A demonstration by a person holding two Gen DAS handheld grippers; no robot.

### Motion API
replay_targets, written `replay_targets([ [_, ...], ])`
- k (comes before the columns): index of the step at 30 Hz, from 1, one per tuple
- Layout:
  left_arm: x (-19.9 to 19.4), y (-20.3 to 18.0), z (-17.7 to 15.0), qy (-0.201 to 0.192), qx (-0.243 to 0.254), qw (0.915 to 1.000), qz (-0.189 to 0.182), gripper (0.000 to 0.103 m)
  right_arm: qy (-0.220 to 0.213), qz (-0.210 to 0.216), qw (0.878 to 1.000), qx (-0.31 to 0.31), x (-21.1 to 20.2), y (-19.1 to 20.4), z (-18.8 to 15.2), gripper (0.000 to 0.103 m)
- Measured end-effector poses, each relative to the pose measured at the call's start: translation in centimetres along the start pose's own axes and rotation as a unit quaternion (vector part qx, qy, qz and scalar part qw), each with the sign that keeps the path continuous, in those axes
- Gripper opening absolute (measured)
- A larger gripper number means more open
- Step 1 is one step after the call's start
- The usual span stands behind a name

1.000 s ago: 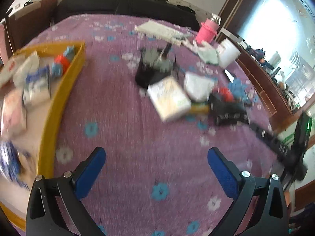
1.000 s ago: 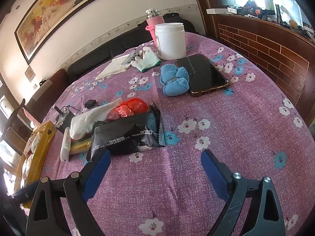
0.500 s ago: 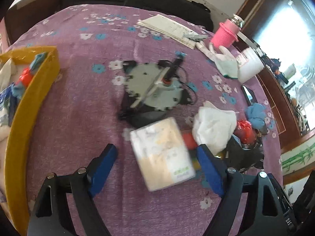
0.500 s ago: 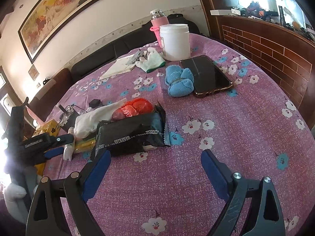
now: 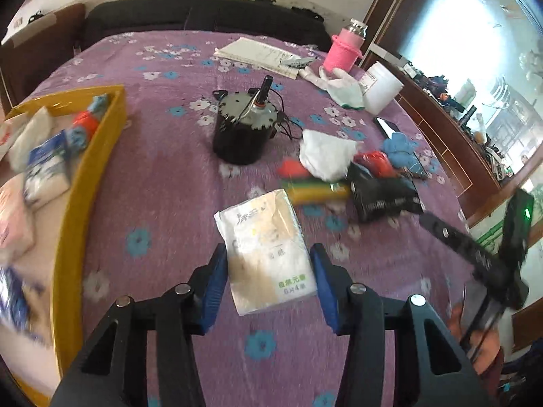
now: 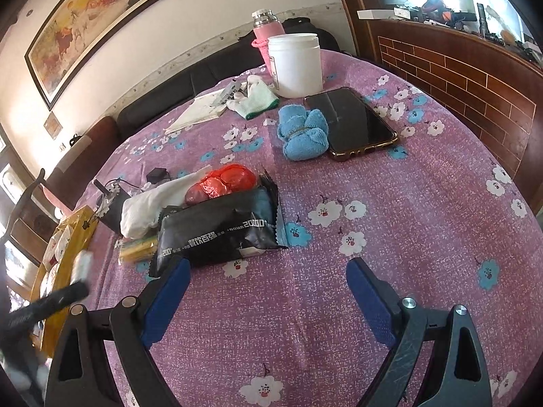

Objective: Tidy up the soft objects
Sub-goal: 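Grasp the white 'Face' tissue pack with the left gripper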

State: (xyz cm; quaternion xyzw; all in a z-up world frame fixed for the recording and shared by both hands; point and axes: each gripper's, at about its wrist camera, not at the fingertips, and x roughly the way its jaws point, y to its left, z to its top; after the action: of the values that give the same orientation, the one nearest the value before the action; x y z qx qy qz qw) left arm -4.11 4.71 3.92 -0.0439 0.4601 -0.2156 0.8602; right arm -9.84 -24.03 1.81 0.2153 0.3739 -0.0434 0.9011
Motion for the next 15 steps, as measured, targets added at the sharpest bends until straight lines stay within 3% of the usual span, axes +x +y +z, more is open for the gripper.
replay_targets([
  [4,0.6,0.4,-1.7,0.002,0.009,0.9998,0.019,0.047,0.004,-0.005,1.000,0.005,0.2,-0.2,0.0,0.095],
  [9,1.2,0.5,-2.4,-0.012,0.010,0.9997,0.016,0.048,-0.013,-0.011,1.000,0.016,-0.5,-0.5,0.0,0.095],
  [15,1.1,1.7,-2.4,-0.015,-0.015,0.9995,-0.024,0.048,-0.014,-0.009,1.000,0.021,-1.4,-0.9,0.3,0.095],
])
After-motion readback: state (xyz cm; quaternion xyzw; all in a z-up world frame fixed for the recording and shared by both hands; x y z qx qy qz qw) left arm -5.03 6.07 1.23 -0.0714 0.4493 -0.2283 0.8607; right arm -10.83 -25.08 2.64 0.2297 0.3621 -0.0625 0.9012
